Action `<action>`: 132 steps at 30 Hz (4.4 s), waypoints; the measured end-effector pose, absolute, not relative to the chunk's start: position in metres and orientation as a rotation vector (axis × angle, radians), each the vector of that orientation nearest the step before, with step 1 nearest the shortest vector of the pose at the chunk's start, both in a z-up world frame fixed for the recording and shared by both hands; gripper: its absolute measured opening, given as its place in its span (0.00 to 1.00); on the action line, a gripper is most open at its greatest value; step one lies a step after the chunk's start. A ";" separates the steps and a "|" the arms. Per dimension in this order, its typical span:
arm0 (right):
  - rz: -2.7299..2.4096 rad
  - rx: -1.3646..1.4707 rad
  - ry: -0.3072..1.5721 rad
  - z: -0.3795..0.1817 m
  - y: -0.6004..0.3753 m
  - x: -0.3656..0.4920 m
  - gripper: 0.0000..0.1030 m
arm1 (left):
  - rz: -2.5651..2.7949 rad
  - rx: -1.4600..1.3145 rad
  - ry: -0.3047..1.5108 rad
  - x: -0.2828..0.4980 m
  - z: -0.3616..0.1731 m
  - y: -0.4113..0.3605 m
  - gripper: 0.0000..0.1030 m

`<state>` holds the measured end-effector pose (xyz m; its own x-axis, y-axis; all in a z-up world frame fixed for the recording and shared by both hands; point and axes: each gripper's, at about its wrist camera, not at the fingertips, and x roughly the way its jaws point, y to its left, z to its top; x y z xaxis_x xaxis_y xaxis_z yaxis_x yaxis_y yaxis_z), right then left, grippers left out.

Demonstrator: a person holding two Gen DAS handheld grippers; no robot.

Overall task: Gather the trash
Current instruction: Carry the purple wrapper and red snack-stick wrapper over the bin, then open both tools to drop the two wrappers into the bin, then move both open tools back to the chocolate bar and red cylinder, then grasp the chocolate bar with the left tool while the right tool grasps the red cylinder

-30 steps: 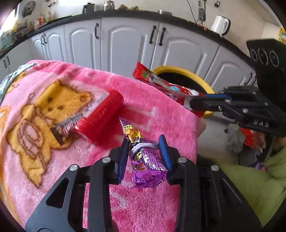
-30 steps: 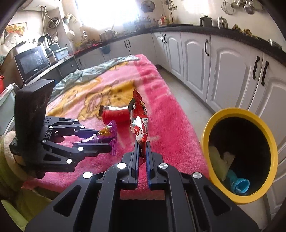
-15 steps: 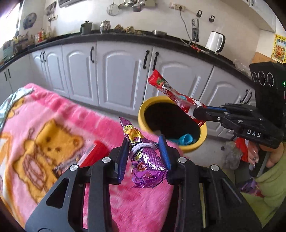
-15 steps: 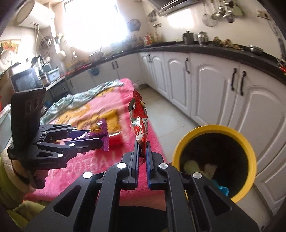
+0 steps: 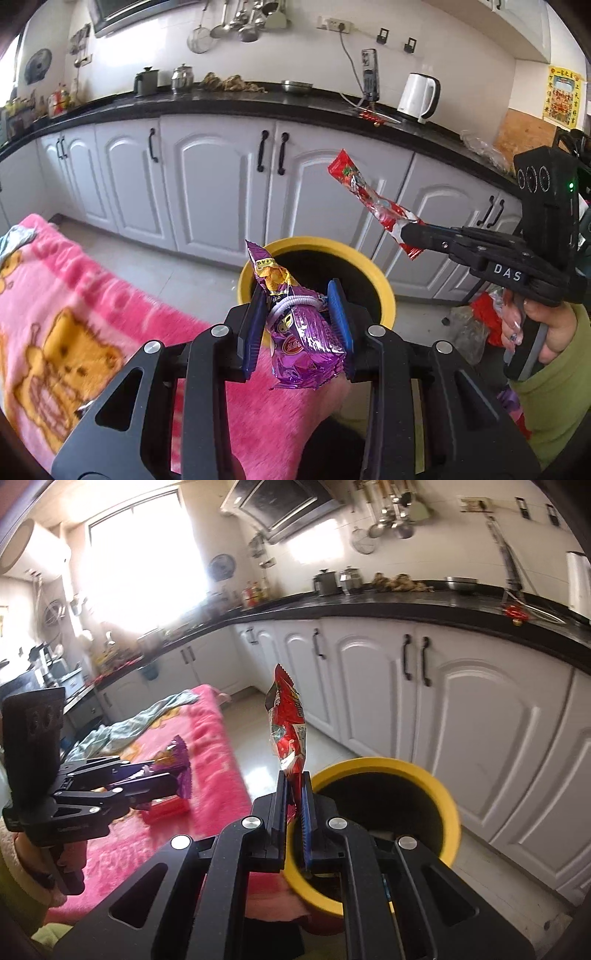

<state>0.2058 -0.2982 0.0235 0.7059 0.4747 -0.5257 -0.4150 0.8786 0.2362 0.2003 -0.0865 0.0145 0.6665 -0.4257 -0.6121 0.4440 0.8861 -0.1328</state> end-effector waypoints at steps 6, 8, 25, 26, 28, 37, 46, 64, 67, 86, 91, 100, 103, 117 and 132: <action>0.441 0.134 0.615 0.018 -0.323 0.209 0.07 | -0.519 0.031 0.687 0.214 0.014 -0.112 0.25; 0.426 0.143 0.621 0.015 -0.330 0.210 0.07 | -0.526 0.031 0.689 0.218 0.013 -0.119 0.26; 0.362 0.197 0.728 -0.029 -0.351 0.228 0.07 | -0.532 -0.015 0.782 0.256 -0.031 -0.147 0.26; 0.361 0.198 0.736 -0.032 -0.350 0.228 0.07 | -0.532 -0.017 0.789 0.258 -0.035 -0.147 0.26; 0.359 0.199 0.747 -0.037 -0.350 0.231 0.07 | -0.532 -0.023 0.800 0.261 -0.040 -0.149 0.26; 0.340 0.242 0.781 -0.057 -0.350 0.241 0.12 | -0.509 -0.050 0.851 0.274 -0.060 -0.149 0.28; 0.294 0.299 0.780 -0.061 -0.363 0.242 0.39 | -0.459 -0.077 0.863 0.276 -0.062 -0.136 0.65; 0.310 0.261 0.660 -0.017 -0.346 0.223 0.78 | -0.330 -0.081 0.716 0.238 -0.012 -0.081 0.89; 0.318 0.236 0.639 -0.010 -0.335 0.219 0.81 | -0.302 -0.079 0.680 0.229 -0.003 -0.071 0.89; 0.462 0.123 0.560 0.027 -0.254 0.192 0.83 | -0.149 -0.161 0.564 0.186 0.021 0.013 0.89; 0.509 0.089 0.572 0.026 -0.224 0.188 0.83 | -0.096 -0.193 0.558 0.175 0.017 0.045 0.89; 0.606 0.039 0.620 0.013 -0.168 0.185 0.83 | 0.025 -0.252 0.569 0.158 0.003 0.109 0.89; 0.637 0.003 0.639 0.006 -0.145 0.183 0.83 | 0.054 -0.271 0.581 0.153 -0.003 0.129 0.89; 0.784 -0.187 0.716 -0.056 -0.052 0.191 0.94 | -0.068 -0.576 0.805 0.165 -0.078 0.183 0.65; 0.789 -0.178 0.825 -0.084 -0.024 0.226 0.94 | -0.158 -0.662 0.922 0.194 -0.111 0.162 0.09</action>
<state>0.2256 -0.0243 -0.0844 0.4175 0.5590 -0.7164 -0.6905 0.7077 0.1498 0.1939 0.1622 -0.1115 0.6083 -0.3985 -0.6864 -0.1479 0.7928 -0.5913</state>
